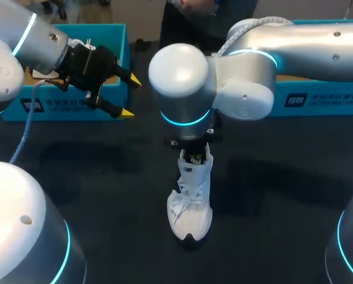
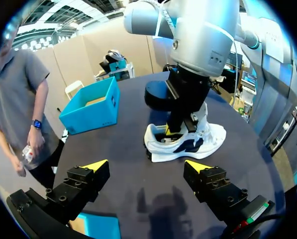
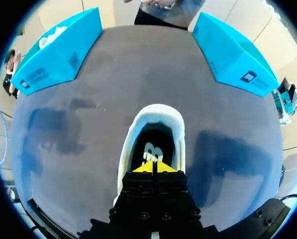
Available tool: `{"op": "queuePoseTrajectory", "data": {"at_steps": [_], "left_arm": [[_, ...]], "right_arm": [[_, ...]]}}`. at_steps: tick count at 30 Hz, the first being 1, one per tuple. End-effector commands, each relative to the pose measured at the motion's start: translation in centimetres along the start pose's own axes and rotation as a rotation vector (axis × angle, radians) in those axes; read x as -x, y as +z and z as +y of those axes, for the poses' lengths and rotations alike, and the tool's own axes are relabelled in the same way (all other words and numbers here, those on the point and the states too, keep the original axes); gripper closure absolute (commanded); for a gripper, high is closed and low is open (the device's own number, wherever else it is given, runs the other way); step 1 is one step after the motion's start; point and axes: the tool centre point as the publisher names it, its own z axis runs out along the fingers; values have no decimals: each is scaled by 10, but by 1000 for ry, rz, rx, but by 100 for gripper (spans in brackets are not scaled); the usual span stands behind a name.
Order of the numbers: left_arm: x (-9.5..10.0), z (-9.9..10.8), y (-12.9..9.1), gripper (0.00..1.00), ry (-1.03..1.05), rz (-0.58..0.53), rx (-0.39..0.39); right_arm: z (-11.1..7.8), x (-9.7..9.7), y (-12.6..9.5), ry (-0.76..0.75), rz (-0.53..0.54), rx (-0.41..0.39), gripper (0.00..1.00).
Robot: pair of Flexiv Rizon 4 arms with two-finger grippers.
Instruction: Take the shoe out of the shoebox, open the shoe tongue, remove and reinsert the insole, then place the shoe into the shoebox
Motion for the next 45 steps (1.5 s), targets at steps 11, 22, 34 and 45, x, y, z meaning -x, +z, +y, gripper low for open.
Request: {"op": "queuePoseTrajectory", "data": {"at_steps": [11,22,34,45], "left_arm": [[-1,0,-1,0,1,0,3],[-1,0,-1,0,1,0,3],[-1,0,-1,0,1,0,3],[-1,0,-1,0,1,0,3]], "right_arm": [[-13,4,-7,-90,85,-254,100],[-26,-5,-18,-104,112,-429,91],[-34,-6,-13,-89,165,-488,0],[-48,11,-7,-93,220,-573,0]]}}
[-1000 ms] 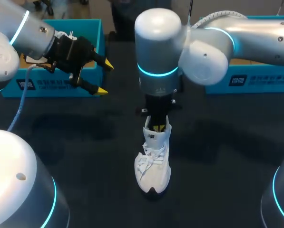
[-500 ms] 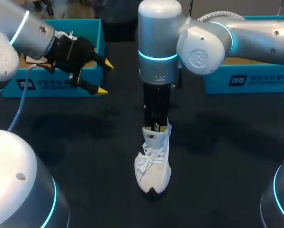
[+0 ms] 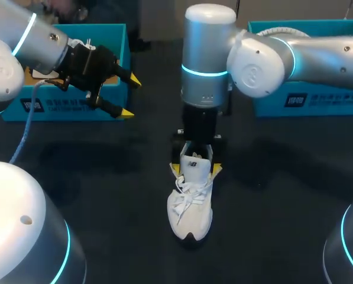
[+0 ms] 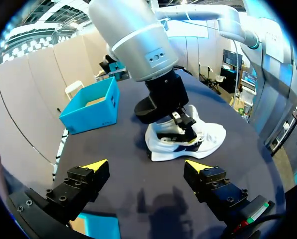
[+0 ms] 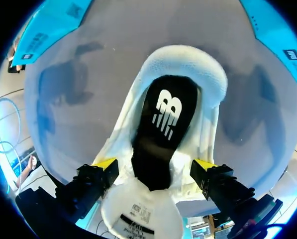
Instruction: Take the shoe out of the shoebox, open the shoe tongue, remove and reinsert the insole, then place the shoe into the shoebox
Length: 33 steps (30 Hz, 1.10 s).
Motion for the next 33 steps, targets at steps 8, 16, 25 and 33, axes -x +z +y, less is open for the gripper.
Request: {"op": "queuePoseTrajectory", "data": {"at_steps": [8,16,25,33], "left_arm": [[-1,0,-1,0,0,0,3],[-1,0,-1,0,0,0,3],[-1,0,-1,0,0,0,3],[-1,0,-1,0,0,0,3]], "right_arm": [[-6,5,-4,-19,2,-23,0],[-13,-1,-5,-21,-5,-48,0],[-27,-7,-12,18,-5,-44,0],[-41,-3,-22,60,-16,-30,0]]}}
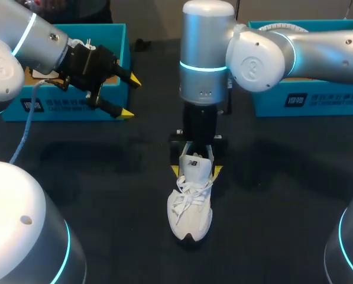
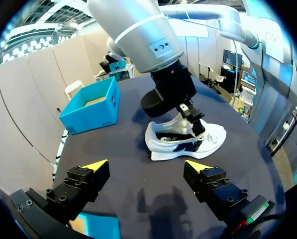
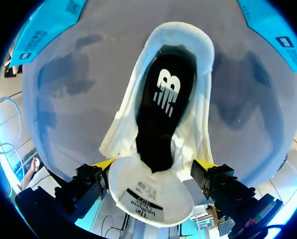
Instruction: Take the shoe out of the shoebox, open the shoe tongue, remove and reinsert the insole, then place the shoe into the shoebox
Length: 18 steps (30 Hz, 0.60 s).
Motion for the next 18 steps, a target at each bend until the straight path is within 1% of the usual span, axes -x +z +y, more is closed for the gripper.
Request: {"op": "queuePoseTrajectory", "data": {"at_steps": [1,4,11,15,18], "left_arm": [[-1,0,-1,0,1,0,3],[-1,0,-1,0,1,0,3],[-1,0,-1,0,1,0,3],[-1,0,-1,0,1,0,3],[-1,0,-1,0,1,0,3]], "right_arm": [[-12,6,-8,13,-2,19,0],[-18,4,-13,21,-5,21,0],[-40,-1,-22,54,-1,19,0],[-51,-14,-28,61,3,19,0],[-56,-20,-25,66,14,22,0]]}}
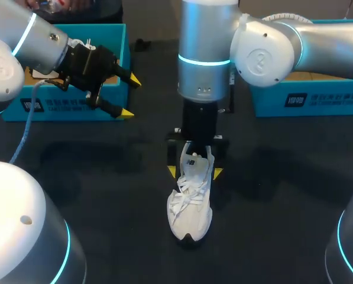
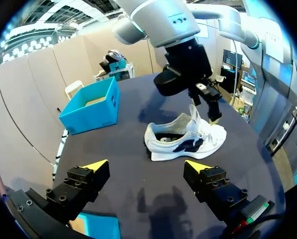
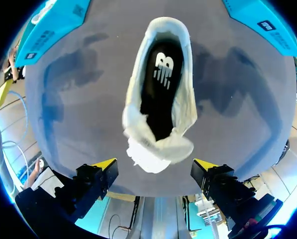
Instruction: Take the shoe out of the shoebox, open the shoe tongue, remove and reinsert the insole, then place the shoe into the shoebox
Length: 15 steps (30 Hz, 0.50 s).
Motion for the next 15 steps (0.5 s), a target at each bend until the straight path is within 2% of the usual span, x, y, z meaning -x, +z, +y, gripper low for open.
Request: {"op": "queuePoseTrajectory", "data": {"at_steps": [1,2,3,4,7,10,15], "left_arm": [[-1,0,-1,0,0,0,3],[-1,0,-1,0,0,0,3],[-1,0,-1,0,0,0,3],[-1,0,-1,0,0,0,3],[-1,0,-1,0,0,0,3],[-1,0,-1,0,0,0,3],[-1,0,-1,0,0,0,3]], "right_arm": [[-9,-6,5,10,11,11,0],[-11,-7,7,13,11,10,0],[-12,-8,8,19,12,17,24],[-12,-9,8,23,15,20,58],[-11,-10,9,25,17,27,65],[-8,-10,9,20,17,25,69],[-1,-4,12,19,24,23,66]]}}
